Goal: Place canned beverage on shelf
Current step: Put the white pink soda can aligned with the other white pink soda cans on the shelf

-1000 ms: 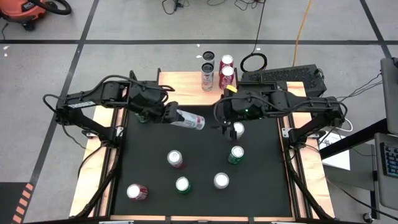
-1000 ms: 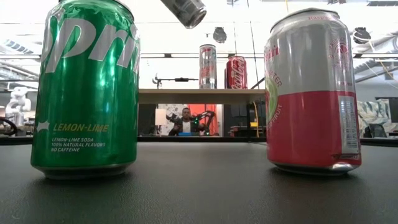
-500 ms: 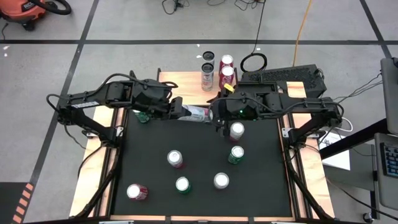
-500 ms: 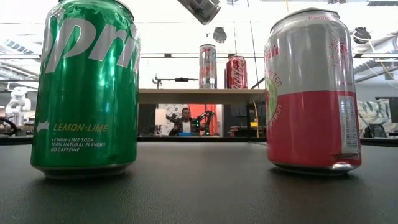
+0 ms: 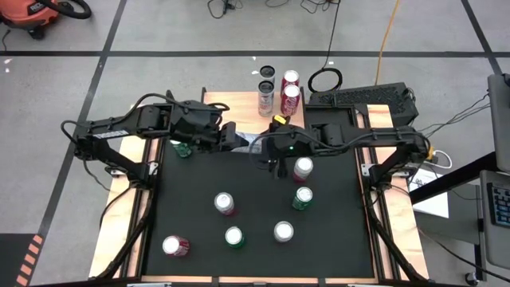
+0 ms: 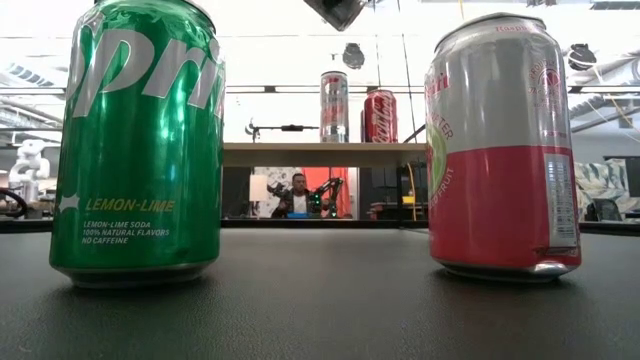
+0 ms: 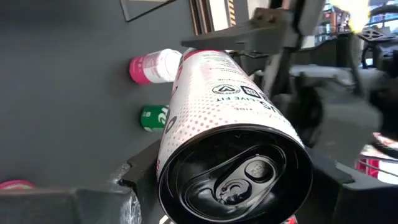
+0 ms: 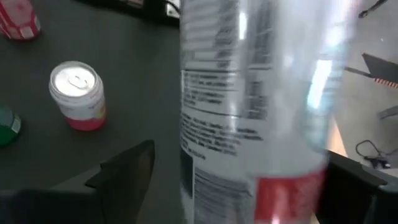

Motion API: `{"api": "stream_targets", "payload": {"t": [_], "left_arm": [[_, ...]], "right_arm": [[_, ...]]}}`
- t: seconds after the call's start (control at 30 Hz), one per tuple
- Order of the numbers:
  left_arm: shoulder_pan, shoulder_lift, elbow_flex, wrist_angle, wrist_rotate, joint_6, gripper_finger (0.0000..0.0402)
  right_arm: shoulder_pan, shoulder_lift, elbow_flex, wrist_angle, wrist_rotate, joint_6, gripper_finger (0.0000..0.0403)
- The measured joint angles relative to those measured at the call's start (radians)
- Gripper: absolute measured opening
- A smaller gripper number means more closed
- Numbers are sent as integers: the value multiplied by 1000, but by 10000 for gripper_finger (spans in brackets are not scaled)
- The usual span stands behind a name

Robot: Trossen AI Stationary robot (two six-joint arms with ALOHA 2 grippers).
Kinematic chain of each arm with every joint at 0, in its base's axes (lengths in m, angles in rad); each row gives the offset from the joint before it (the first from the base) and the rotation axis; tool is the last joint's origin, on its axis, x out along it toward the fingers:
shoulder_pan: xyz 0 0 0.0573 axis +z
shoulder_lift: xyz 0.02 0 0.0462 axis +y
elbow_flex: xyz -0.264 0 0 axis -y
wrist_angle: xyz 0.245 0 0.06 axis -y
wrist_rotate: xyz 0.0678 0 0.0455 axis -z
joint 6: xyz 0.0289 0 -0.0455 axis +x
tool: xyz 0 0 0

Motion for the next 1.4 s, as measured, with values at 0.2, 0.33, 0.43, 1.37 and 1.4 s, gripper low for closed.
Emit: {"api": "stream_targets", "payload": {"t": [0.2,0.33,0.43,1.37,1.4], "left_arm": [[-1,8,0,4,2,7,255],[0,22,0,17,7,8,255],[0,34,0,11,19,9,255],[-1,46,0,23,-87,143,360],[-1,45,0,22,-90,154,362]], "right_arm": [[0,10,0,6,21,-3,326],[-2,4,0,19,20,14,302],[-2,2,0,26,18,16,279],[-1,3,0,-14,-1,35,229],[-1,3,0,-21,1,36,229]]}}
